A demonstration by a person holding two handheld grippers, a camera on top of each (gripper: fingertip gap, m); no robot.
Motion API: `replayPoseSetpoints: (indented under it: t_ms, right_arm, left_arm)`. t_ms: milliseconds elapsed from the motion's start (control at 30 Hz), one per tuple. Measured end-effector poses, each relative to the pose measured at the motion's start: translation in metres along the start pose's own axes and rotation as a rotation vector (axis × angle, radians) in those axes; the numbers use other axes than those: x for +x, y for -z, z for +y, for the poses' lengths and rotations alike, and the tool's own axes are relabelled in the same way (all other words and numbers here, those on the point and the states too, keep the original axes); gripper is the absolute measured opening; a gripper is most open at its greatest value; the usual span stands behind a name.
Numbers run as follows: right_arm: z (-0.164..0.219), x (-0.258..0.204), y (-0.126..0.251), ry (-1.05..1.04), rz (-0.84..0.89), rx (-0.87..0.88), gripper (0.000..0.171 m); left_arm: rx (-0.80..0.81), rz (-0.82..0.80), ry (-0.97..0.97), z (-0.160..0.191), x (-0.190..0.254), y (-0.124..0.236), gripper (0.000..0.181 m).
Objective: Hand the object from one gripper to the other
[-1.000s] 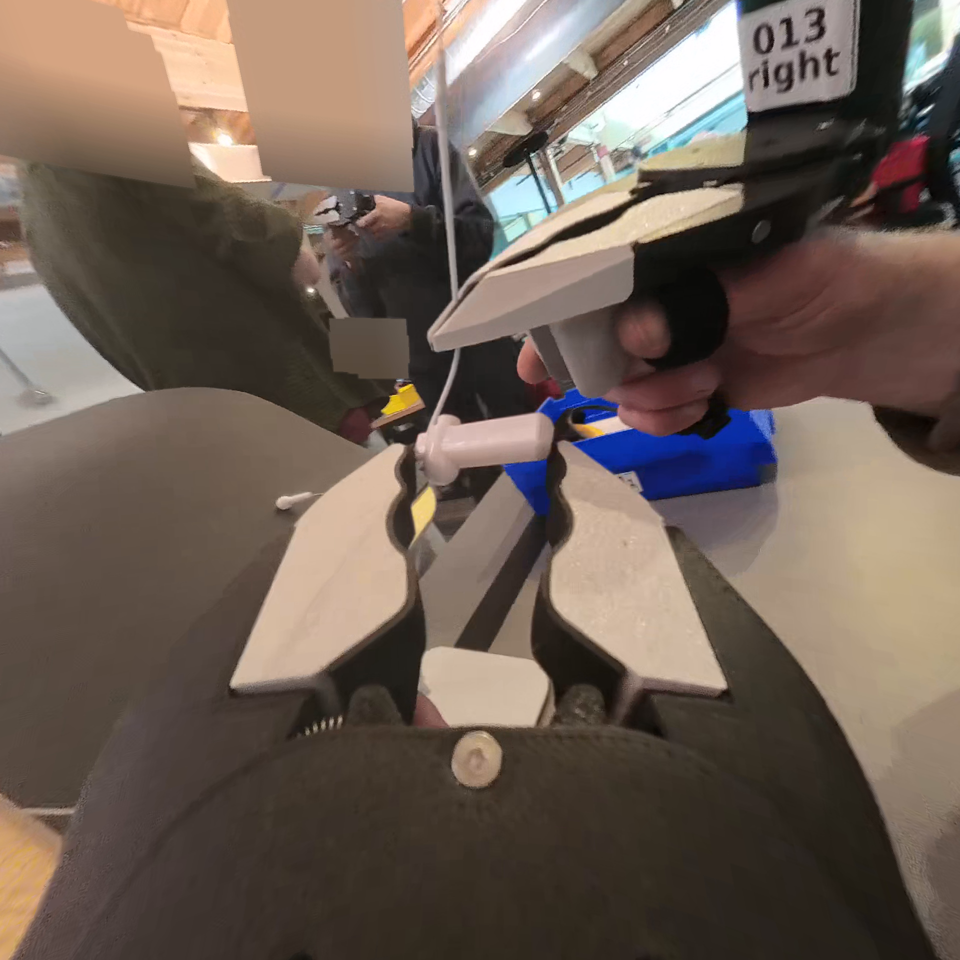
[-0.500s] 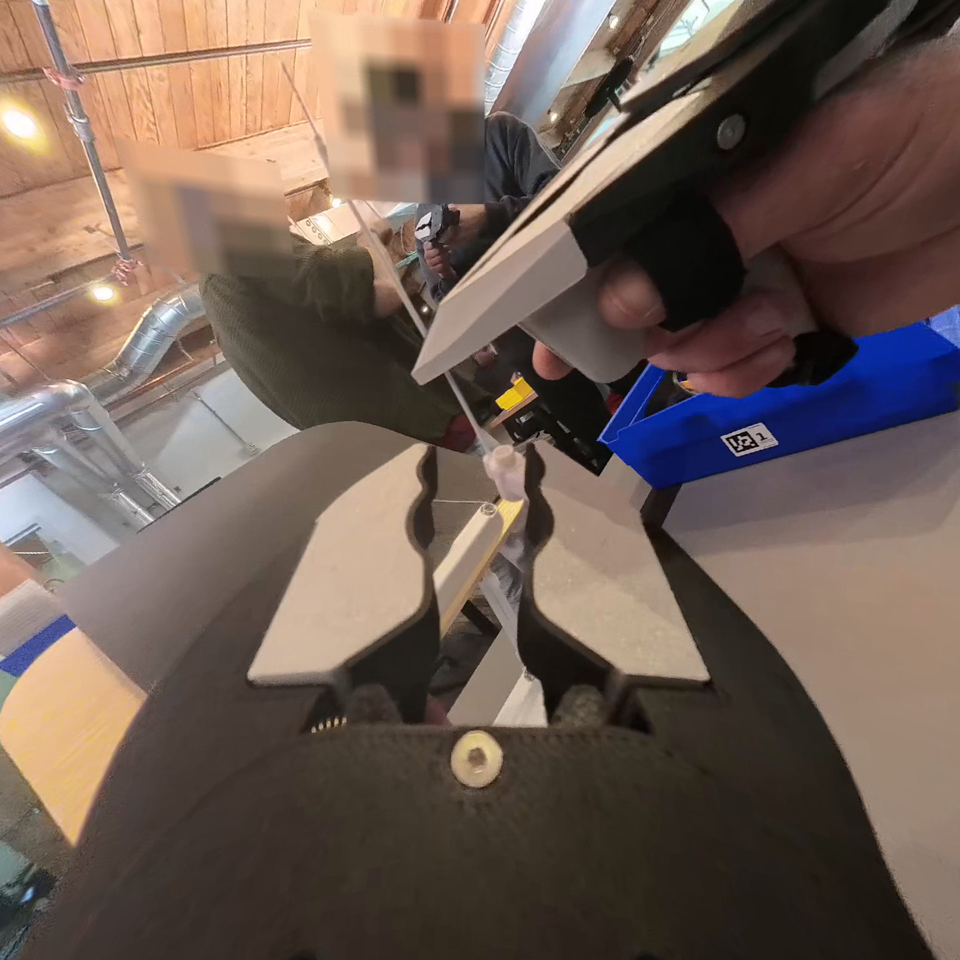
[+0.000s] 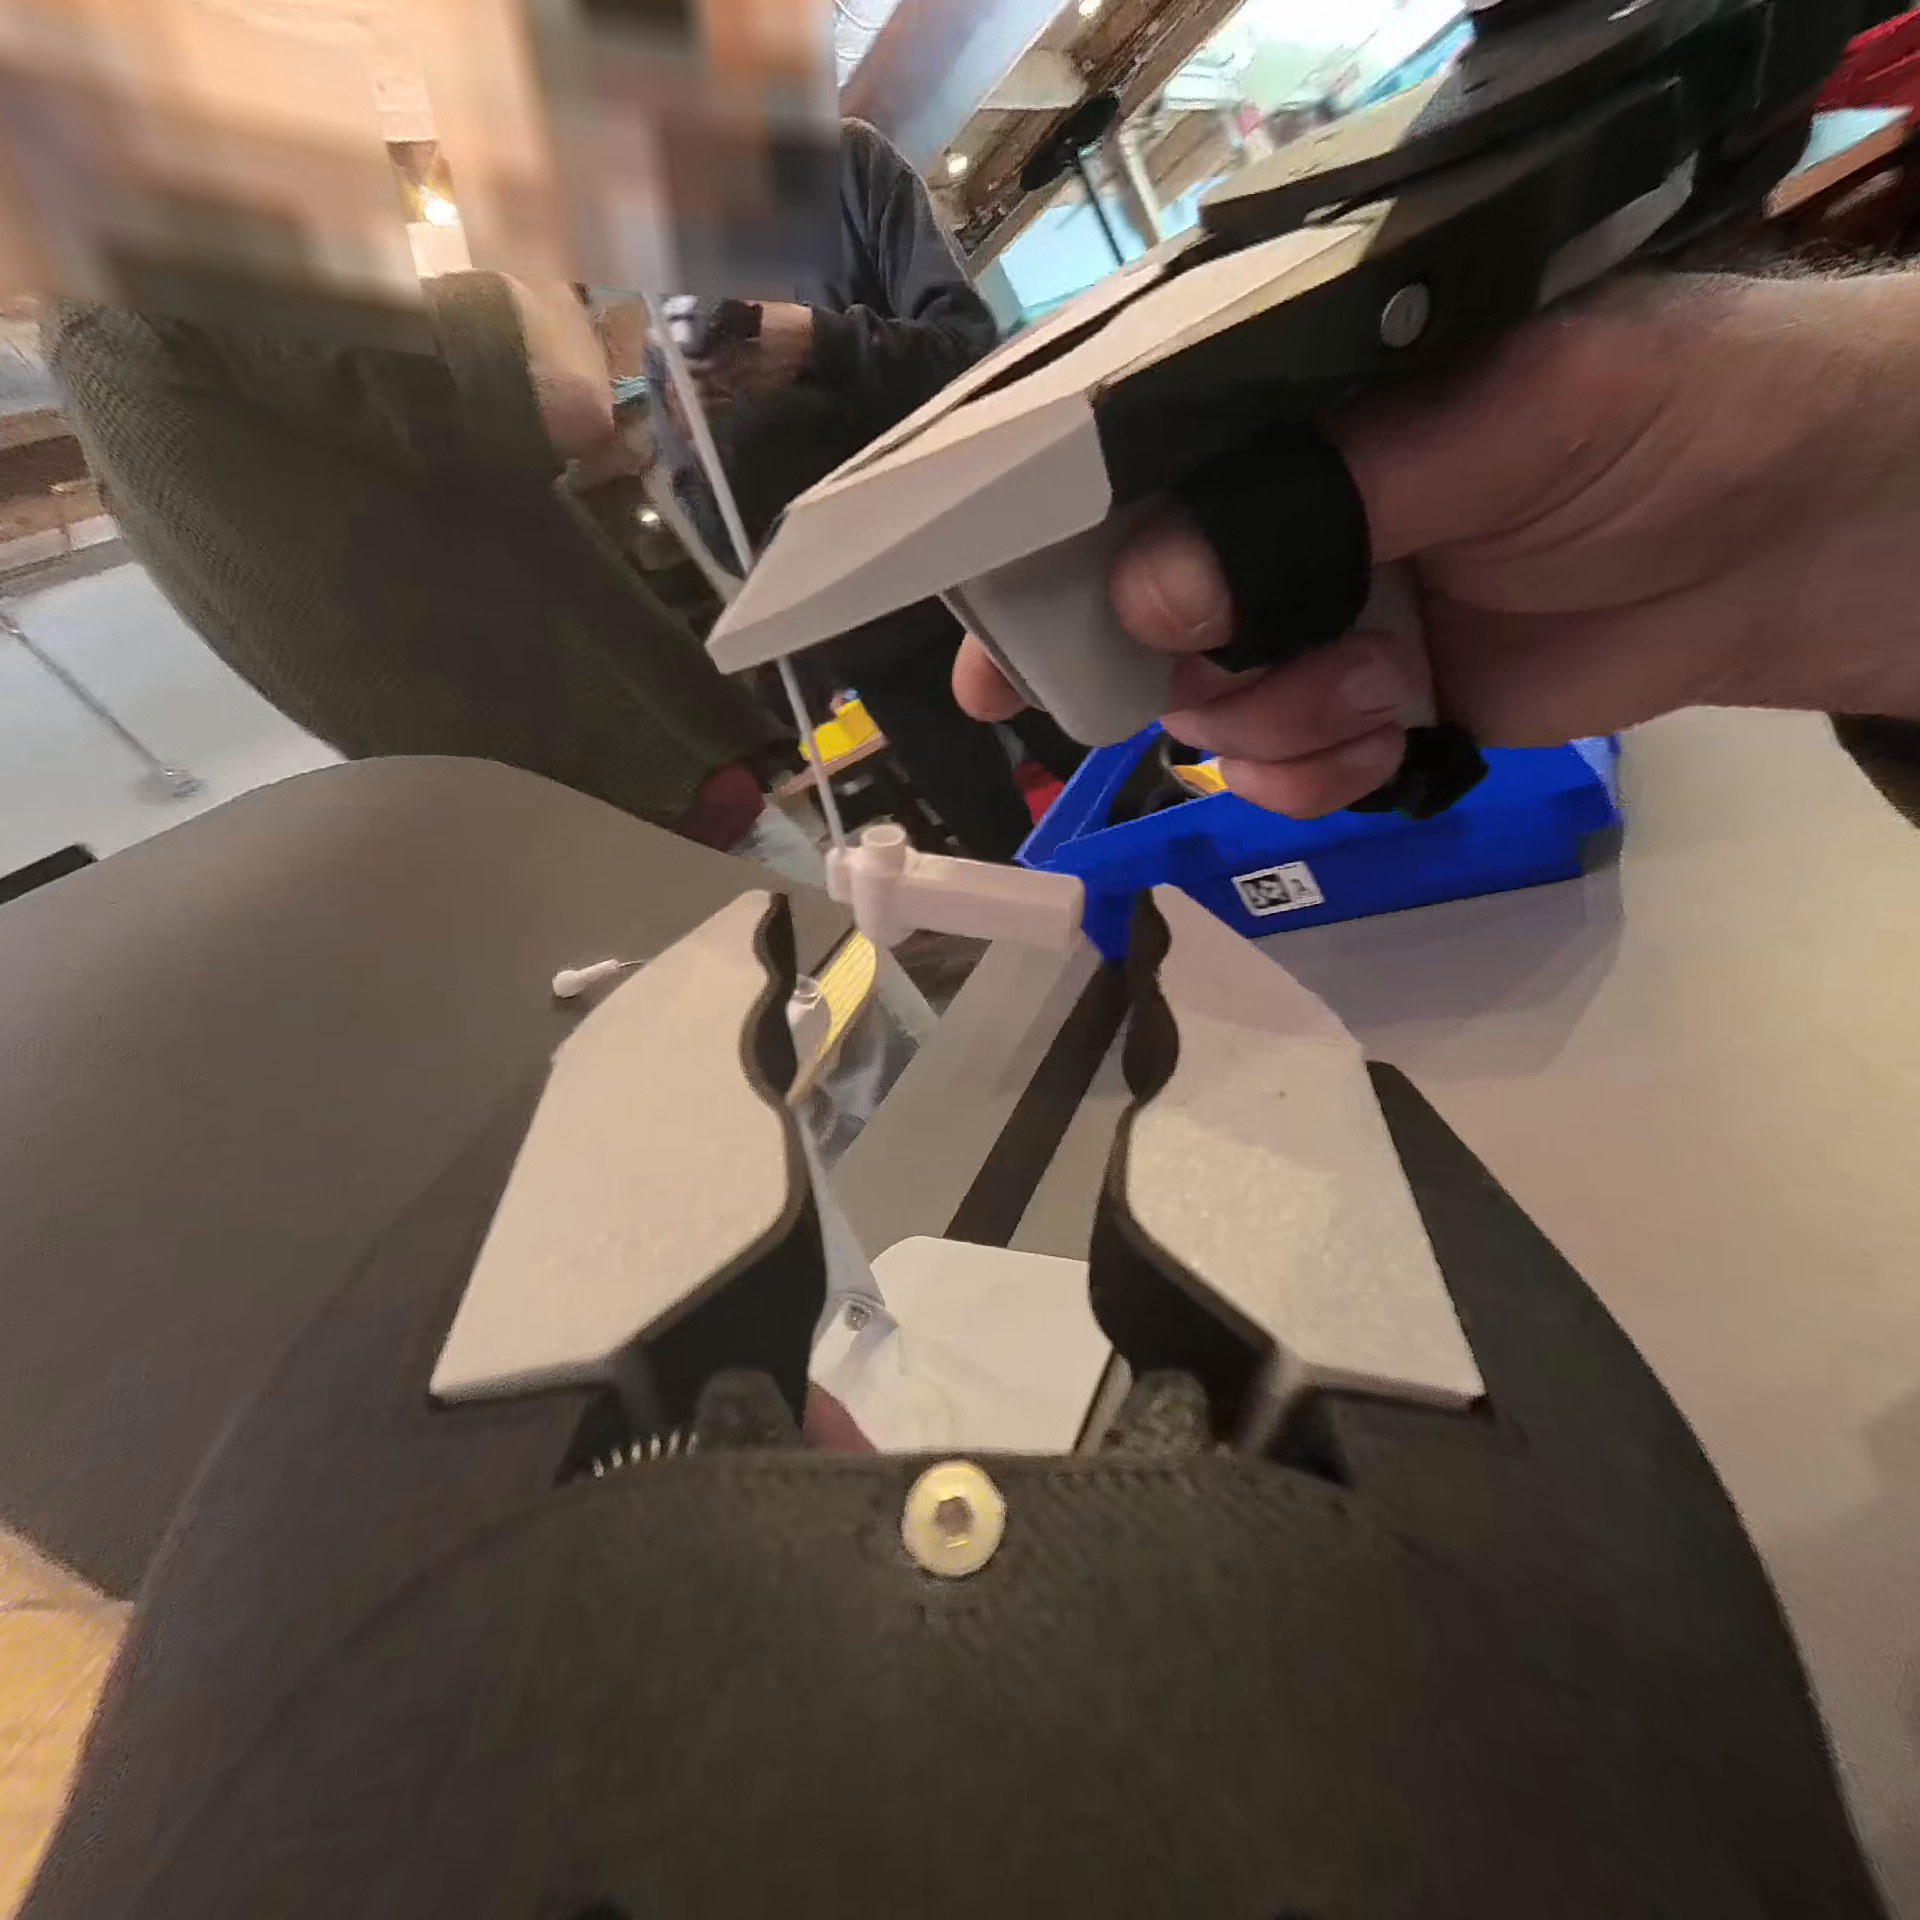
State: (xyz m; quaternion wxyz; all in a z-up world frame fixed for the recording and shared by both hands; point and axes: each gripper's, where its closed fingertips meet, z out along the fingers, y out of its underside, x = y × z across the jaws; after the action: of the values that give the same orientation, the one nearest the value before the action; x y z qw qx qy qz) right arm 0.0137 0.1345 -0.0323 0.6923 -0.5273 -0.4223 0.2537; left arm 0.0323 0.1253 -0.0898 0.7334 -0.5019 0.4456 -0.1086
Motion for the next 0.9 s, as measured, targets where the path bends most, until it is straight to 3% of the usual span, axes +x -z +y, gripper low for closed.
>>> replayPoseSetpoints:
  t_ms: [100, 267, 600, 900]
  right_arm:
    - [0.0, 0.004, -0.002, -0.022, 0.05, 0.009, 0.0]
    - [0.001, 0.003, -0.008, -0.073, 0.125, 0.033, 0.0]
    - [-0.003, 0.0, -0.01, -0.123, 0.171, 0.081, 0.0]
    - [-0.002, 0.007, -0.008, -0.128, 0.177, 0.073, 0.0]
  left_arm:
    - [-0.02, -0.125, -0.041, 0.003, -0.005, -0.003, 0.069]
    - [-0.065, -0.253, -0.133, 0.008, -0.005, -0.005, 0.068]
    - [-0.087, -0.357, -0.152, 0.013, -0.021, 0.0, 0.028]
    - [-0.063, -0.406, -0.207, 0.006, -0.033, 0.007, 0.012]
